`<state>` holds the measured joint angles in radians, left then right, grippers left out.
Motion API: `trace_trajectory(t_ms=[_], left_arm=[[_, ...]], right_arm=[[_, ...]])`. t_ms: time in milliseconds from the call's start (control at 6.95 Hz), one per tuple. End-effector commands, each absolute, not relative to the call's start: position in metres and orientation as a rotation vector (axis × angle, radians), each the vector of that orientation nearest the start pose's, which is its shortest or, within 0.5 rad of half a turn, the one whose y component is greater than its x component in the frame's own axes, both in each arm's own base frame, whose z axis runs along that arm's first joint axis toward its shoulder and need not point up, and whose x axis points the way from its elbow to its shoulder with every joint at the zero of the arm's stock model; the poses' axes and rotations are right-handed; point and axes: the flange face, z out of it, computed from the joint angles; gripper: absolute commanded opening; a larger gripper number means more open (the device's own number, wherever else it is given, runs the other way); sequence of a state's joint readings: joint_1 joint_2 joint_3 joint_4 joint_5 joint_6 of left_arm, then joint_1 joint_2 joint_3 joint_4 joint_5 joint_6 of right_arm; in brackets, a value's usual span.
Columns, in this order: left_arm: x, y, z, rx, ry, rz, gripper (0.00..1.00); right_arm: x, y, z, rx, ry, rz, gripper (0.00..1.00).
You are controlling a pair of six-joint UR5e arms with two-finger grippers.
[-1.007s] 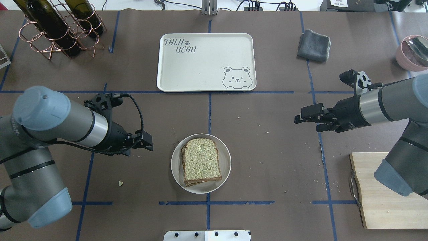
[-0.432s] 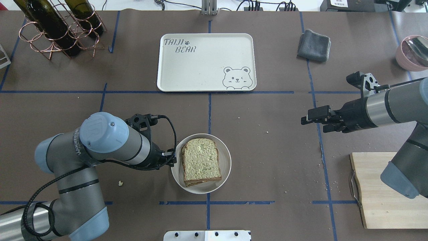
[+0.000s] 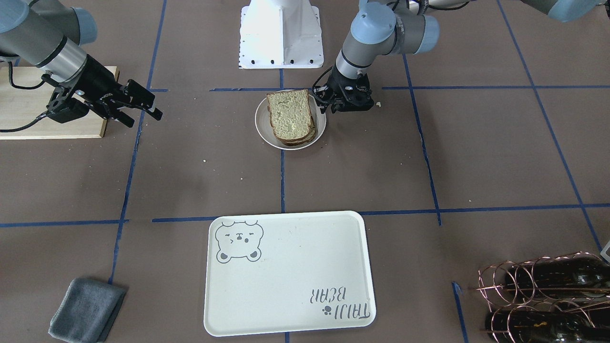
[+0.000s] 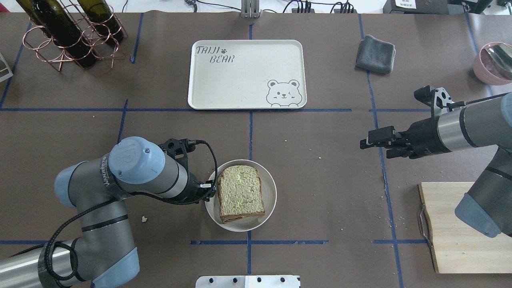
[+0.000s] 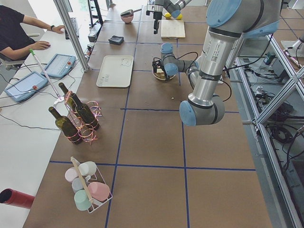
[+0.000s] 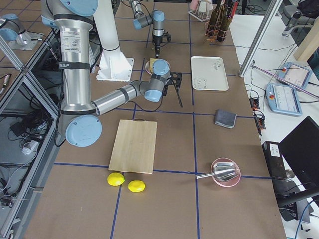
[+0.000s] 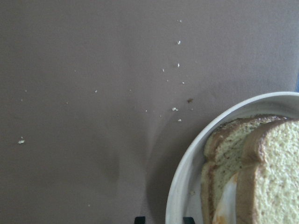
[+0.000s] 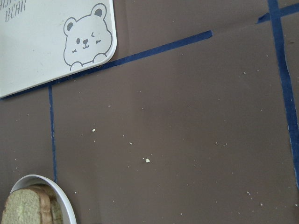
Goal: Make sandwich and place on tray
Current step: 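Grasp the rim of the white plate with the left gripper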
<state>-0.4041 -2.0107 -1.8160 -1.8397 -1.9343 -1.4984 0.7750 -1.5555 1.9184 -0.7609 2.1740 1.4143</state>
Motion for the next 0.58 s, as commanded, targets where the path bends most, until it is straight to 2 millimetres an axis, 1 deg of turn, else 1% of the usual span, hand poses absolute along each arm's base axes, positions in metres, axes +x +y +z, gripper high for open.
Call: trace_trajectory(t_ms=[0,144,288,432], left_arm=[[0.5448,-0.3275,0.277,-0.121,1.028,-0.14,0.31],[0.5465,-0.3283,0.282,-0.119,1.033,-0.141,0.31],[0.5492,-0.3273,0.2827,-0.121,1.031,-0.139,0.31],[0.5546,-0.3222,0.2861,-0.128,1.023,-0.13,0.26]], right_arm=[[-0.295,-0.3961,0.3878,0.034,-1.248,0.182,1.0],[-0.2948,-0.3959,0.387,0.035,-1.25,0.181,1.0],[-0.2948,-0.3959,0.387,0.035,-1.25,0.181,1.0],[-0.2946,-0.3956,0.3878,0.034,-1.248,0.182,1.0]])
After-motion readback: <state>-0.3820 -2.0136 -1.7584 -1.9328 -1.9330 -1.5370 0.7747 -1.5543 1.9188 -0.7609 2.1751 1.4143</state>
